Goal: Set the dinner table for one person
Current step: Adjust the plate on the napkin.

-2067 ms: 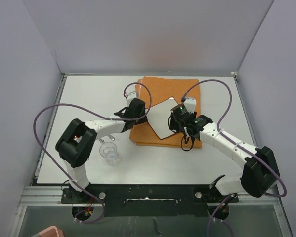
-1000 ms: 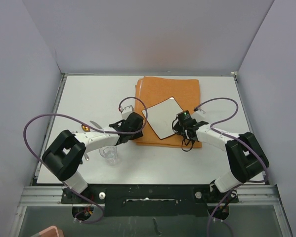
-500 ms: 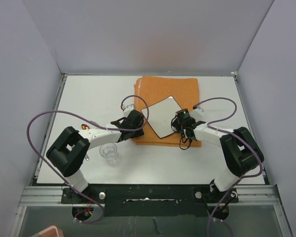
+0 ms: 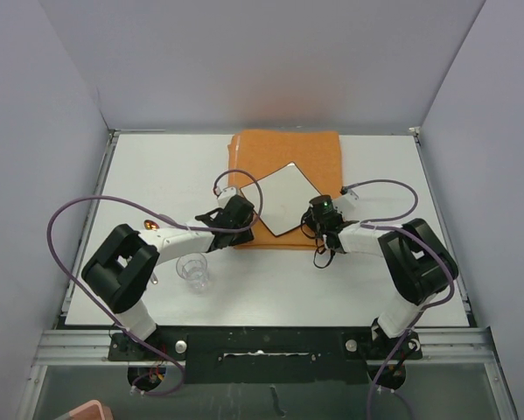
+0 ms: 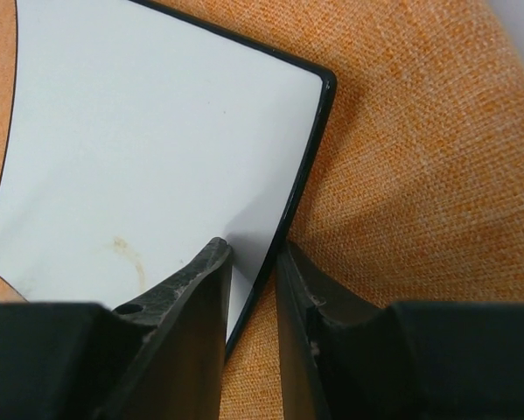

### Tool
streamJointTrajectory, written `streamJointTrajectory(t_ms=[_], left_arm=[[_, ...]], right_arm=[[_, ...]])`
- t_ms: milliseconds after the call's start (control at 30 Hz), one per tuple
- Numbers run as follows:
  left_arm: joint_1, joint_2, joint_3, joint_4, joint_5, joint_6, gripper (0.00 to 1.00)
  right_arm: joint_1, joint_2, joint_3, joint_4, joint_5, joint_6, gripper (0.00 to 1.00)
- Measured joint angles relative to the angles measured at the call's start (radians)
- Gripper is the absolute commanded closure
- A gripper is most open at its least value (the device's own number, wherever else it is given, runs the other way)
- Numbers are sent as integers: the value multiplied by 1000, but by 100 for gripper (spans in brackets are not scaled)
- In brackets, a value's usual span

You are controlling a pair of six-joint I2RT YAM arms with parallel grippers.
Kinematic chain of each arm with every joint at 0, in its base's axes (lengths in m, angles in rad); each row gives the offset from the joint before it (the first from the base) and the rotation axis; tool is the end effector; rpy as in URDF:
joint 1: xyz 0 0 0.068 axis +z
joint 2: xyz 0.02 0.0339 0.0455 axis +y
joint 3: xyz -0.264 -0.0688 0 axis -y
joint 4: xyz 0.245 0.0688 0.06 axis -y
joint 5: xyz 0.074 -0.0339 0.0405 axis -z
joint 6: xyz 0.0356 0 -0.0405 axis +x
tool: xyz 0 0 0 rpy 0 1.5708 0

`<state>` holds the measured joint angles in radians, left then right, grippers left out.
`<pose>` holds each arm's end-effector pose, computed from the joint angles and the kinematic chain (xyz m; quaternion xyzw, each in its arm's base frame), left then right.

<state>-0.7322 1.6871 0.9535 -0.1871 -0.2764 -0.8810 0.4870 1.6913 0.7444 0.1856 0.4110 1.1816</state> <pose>0.2581 -0.2189 0.1701 -0.1136 0.9327 -0.1380 0.3131 0.2901 0.1375 0.1382 0.3818 0.8188 0.1596 0.3979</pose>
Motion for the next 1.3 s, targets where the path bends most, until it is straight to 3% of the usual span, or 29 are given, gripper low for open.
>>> streamJointTrajectory(t_ms=[267,733,1300], left_arm=[[5,0,-16,-14,0,-1,72],[9,0,-27,-10,0,-16,72],[21,-45,-79,-7,0,-32,72]], right_arm=[[8,-19,-58,121,-27,-87,100],[19,-148,-31,147,-131,-345,100],[-119,64,178,169,-272,-577,100]])
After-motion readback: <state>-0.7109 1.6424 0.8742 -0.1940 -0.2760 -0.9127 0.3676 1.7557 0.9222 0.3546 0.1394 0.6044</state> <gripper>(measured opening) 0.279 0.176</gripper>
